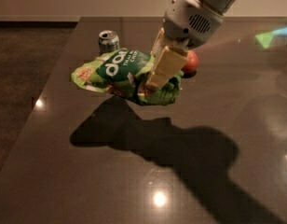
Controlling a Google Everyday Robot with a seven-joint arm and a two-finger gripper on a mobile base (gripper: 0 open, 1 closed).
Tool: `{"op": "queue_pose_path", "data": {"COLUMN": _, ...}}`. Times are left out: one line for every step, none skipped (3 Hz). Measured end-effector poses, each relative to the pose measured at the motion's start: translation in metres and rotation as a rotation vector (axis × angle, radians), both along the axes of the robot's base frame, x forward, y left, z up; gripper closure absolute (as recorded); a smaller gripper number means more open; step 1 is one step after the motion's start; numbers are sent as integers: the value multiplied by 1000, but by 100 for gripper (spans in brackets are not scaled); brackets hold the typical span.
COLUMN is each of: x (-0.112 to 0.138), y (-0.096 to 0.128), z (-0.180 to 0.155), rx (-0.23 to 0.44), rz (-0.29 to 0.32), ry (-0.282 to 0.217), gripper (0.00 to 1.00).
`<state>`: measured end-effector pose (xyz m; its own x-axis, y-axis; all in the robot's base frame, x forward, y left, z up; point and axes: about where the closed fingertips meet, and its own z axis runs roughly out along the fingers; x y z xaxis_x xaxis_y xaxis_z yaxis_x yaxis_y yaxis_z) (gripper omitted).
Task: Pick green rice chip bag
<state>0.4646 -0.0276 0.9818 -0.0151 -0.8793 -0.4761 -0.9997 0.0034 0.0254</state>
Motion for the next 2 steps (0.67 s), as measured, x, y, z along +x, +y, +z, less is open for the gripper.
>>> {"op": "queue_pose_path", "data": {"x": -13, "y": -6, "z": 28, "rx": 62, "rz": 44, "ry": -10, "gripper": 100}}
{"op": "queue_pose_path", "data": {"x": -8, "y": 0, "z": 30, "rx": 78, "rz": 35, "ry": -31, "gripper": 100}}
